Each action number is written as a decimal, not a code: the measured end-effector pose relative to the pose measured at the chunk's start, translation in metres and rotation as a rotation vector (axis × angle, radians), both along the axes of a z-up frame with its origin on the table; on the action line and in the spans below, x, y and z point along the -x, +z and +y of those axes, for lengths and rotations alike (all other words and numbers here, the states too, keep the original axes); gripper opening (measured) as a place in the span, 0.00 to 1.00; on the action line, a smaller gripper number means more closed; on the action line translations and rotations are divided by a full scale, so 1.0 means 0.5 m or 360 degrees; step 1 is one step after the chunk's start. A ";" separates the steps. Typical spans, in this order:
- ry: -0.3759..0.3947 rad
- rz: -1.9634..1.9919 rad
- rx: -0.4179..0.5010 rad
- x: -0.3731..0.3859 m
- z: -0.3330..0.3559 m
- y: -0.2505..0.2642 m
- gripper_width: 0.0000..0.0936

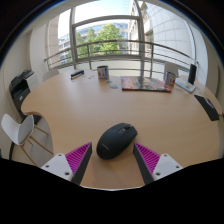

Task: Arrange mouse

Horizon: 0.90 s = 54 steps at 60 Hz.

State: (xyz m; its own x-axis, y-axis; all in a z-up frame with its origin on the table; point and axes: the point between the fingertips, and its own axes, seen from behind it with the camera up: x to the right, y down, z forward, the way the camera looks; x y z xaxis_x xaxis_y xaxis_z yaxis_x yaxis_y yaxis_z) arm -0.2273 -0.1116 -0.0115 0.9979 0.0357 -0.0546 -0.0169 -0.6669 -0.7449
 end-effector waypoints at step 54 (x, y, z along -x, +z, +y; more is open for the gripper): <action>0.0166 0.0138 -0.0470 -0.134 0.179 0.385 0.41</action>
